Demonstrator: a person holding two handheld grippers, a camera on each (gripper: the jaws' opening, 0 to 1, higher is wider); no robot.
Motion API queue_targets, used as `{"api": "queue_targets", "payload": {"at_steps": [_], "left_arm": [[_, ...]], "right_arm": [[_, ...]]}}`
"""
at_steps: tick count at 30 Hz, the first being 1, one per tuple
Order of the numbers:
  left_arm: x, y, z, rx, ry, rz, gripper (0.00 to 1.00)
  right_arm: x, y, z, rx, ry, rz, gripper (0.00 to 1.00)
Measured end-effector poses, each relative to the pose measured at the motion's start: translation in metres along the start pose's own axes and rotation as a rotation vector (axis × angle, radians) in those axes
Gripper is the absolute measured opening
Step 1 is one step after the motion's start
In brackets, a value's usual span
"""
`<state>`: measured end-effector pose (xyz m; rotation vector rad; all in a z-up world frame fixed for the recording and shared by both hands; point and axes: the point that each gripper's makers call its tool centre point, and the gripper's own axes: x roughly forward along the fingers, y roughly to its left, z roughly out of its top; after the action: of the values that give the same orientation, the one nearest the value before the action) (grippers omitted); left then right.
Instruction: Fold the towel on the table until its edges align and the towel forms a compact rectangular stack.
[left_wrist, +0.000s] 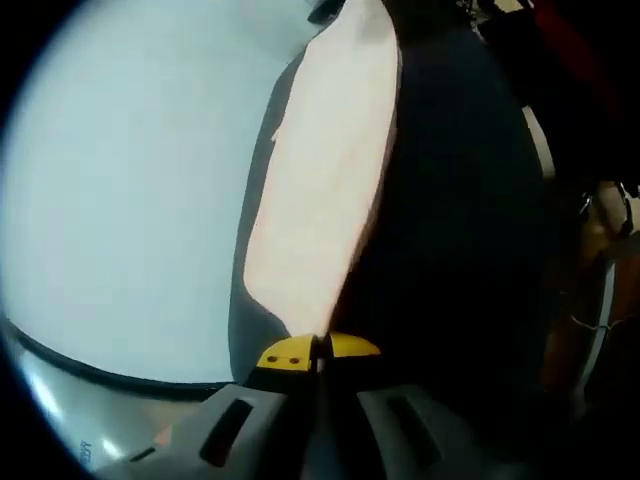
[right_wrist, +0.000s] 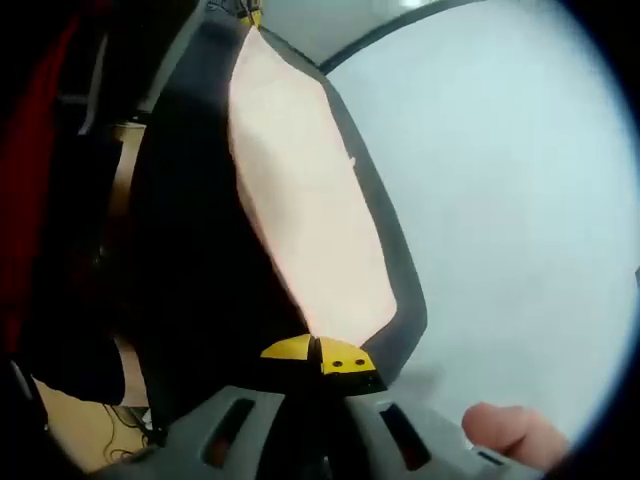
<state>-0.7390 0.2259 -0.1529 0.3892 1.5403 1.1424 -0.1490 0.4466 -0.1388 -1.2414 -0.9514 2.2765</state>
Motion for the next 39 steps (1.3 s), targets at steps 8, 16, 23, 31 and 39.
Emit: {"api": "queue_targets", "payload": {"at_steps": [8,16,23,31,39], "left_arm": [[-0.002,0.069,0.021,-0.022,0.049,0.045,0.06],[0.047,0.111,0.028,-0.071,0.121,0.043,0.05],[0.121,0.107,0.024,-0.092,0.191,-0.074,0.05],[0.188,0.124,0.026,-0.073,0.213,-0.133,0.05],[0.227,0.143,0.022,-0.098,0.230,-0.147,0.00]], "right_arm": [[0.008,-0.058,0.016,0.113,0.000,0.060,0.00],[0.060,-0.096,0.012,0.122,0.033,0.073,0.00],[0.129,-0.107,-0.006,0.107,0.126,0.097,0.00],[0.188,-0.130,-0.011,-0.009,0.141,0.049,0.00],[0.225,-0.147,-0.023,-0.001,0.155,0.046,0.00]]}}
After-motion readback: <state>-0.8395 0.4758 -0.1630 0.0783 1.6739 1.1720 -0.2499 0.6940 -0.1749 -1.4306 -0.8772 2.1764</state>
